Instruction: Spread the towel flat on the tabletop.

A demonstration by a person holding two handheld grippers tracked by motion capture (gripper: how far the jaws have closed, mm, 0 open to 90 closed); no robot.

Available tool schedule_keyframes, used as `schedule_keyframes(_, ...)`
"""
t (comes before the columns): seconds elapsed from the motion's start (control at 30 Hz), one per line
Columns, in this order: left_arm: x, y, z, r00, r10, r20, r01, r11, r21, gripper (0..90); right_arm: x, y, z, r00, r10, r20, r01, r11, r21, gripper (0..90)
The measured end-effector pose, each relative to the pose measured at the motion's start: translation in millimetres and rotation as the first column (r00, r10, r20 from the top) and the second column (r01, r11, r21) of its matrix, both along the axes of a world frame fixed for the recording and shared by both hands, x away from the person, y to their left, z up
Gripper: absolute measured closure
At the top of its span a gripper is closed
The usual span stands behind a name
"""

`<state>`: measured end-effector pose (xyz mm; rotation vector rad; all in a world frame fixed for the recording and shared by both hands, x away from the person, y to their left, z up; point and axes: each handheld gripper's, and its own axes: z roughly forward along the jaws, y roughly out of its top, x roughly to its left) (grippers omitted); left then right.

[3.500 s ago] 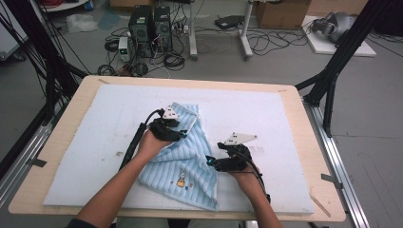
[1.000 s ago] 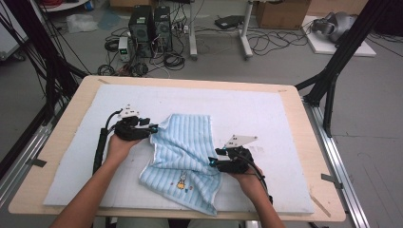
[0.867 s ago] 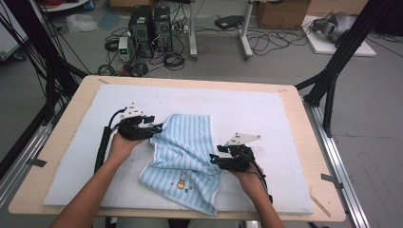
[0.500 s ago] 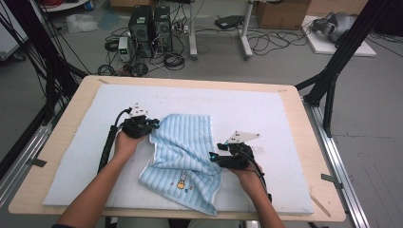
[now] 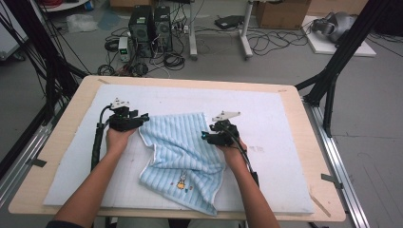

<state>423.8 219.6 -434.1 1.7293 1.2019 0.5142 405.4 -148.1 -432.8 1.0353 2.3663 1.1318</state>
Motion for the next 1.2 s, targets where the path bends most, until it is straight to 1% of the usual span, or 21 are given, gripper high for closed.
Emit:
schedule_keyframes(0.1, -2.6, -0.6, 2.8, 0.9996, -0.026, 0.013, 0.026, 0.9996, -0.010, 41.6, 20.2, 13.7, -5.0, 0.9996, -0.023, 0.015, 0.024, 0.999, -0.041, 42.7)
schedule_keyframes(0.2, -4.1, -0.7, 3.9, 0.9992, -0.035, 0.021, 0.036, 0.9993, -0.011, 38.8, 38.4, 24.4, -11.0, 0.9993, -0.023, 0.029, 0.025, 0.997, -0.077, 42.0)
schedule_keyframes(0.27, -4.8, -0.4, 3.6, 0.9989, -0.043, 0.016, 0.044, 0.9990, -0.012, 38.9, 47.8, 28.8, -13.4, 0.9997, -0.021, 0.014, 0.022, 0.996, -0.086, 41.5)
schedule_keyframes(0.37, -6.0, 1.1, 1.6, 0.9988, -0.049, 0.010, 0.049, 0.9988, -0.005, 39.1, 56.2, 30.9, -14.4, 0.9996, -0.024, -0.016, 0.023, 0.998, -0.060, 42.6)
schedule_keyframes(0.4, -5.8, 2.0, 0.4, 0.9988, -0.049, 0.005, 0.049, 0.9988, -0.005, 39.2, 57.1, 30.8, -14.5, 0.9997, -0.016, -0.018, 0.015, 0.998, -0.059, 46.9)
schedule_keyframes(0.43, -5.8, 2.5, -0.8, 0.9988, -0.048, -0.001, 0.048, 0.9988, -0.008, 39.2, 58.7, 29.6, -14.6, 0.9998, 0.003, -0.022, -0.004, 0.999, -0.049, 54.8)
schedule_keyframes(0.47, -5.9, 2.7, -1.9, 0.9990, -0.045, -0.007, 0.045, 0.9990, -0.004, 39.2, 59.9, 28.3, -13.2, 0.9994, 0.016, -0.031, -0.017, 0.999, -0.042, 77.0)
schedule_keyframes(0.5, -6.2, 2.7, -2.8, 0.9990, -0.044, -0.012, 0.044, 0.9990, -0.003, 39.3, 60.7, 27.2, -11.5, 0.9992, 0.033, -0.024, -0.034, 0.998, -0.059, 85.0)
schedule_keyframes(0.53, -6.5, 2.5, -3.5, 0.9989, -0.043, -0.017, 0.043, 0.9991, -0.003, 39.3, 61.6, 27.0, -10.1, 0.9997, 0.025, 0.004, -0.025, 0.994, -0.111, 86.2)
schedule_keyframes(0.6, -7.7, 1.6, -3.9, 0.9989, -0.042, -0.021, 0.042, 0.9991, -0.001, 39.4, 66.3, 23.8, -8.6, 0.9982, -0.028, 0.053, 0.036, 0.987, -0.159, 86.6)
schedule_keyframes(0.67, -8.8, 0.7, -3.9, 0.9984, -0.049, -0.028, 0.049, 0.9988, 0.005, 39.5, 72.0, 16.3, -7.8, 0.9895, -0.113, 0.090, 0.128, 0.975, -0.183, 86.5)
schedule_keyframes(0.7, -9.6, -0.4, -4.3, 0.9984, -0.049, -0.028, 0.048, 0.9988, -0.002, 39.5, 75.3, 10.7, -7.4, 0.9810, -0.166, 0.100, 0.182, 0.966, -0.183, 86.4)
schedule_keyframes(0.77, -10.7, -2.2, -5.0, 0.9973, -0.063, -0.039, 0.063, 0.9980, 0.001, 39.5, 79.4, -1.9, -6.5, 0.9538, -0.268, 0.135, 0.290, 0.941, -0.176, 86.0)
schedule_keyframes(0.8, -10.8, -3.7, -5.6, 0.9964, -0.073, -0.044, 0.073, 0.9973, -0.001, 39.5, 80.8, -8.2, -6.4, 0.9420, -0.311, 0.126, 0.329, 0.931, -0.158, 85.1)
schedule_keyframes(0.83, -10.9, -5.2, -6.1, 0.9958, -0.079, -0.047, 0.080, 0.9968, 0.002, 39.5, 82.4, -13.6, -6.9, 0.9363, -0.334, 0.109, 0.347, 0.927, -0.142, 83.6)
schedule_keyframes(0.87, -11.0, -7.3, -6.6, 0.9952, -0.085, -0.049, 0.085, 0.9964, 0.002, 39.5, 83.0, -17.3, -7.5, 0.9372, -0.335, 0.097, 0.346, 0.929, -0.132, 80.2)
schedule_keyframes(0.93, -10.3, -10.6, -7.8, 0.9956, -0.084, -0.042, 0.084, 0.9964, 0.008, 39.5, 81.6, -19.0, -5.4, 0.9402, -0.329, 0.089, 0.338, 0.934, -0.120, 67.1)
schedule_keyframes(1.0, -8.8, -14.5, -9.4, 0.9962, -0.076, -0.042, 0.077, 0.9970, 0.008, 39.5, 78.1, -20.8, 1.9, 0.9345, -0.339, 0.108, 0.348, 0.934, -0.081, 50.5)
schedule_keyframes(1.07, -7.3, -20.9, -10.7, 0.9947, -0.094, -0.042, 0.095, 0.9952, 0.023, 39.6, 73.1, -22.6, 11.4, 0.9301, -0.346, 0.125, 0.353, 0.935, -0.042, 45.9)
schedule_keyframes(1.17, -3.0, -32.0, -13.0, 0.9898, -0.131, -0.056, 0.132, 0.9911, 0.015, 40.1, 64.3, -25.7, 23.8, 0.9358, -0.324, 0.139, 0.327, 0.945, 0.003, 41.8)
schedule_keyframes(1.2, -1.4, -36.1, -14.1, 0.9880, -0.143, -0.058, 0.144, 0.9896, 0.008, 40.1, 60.7, -26.7, 26.7, 0.9411, -0.308, 0.140, 0.310, 0.951, 0.011, 41.3)
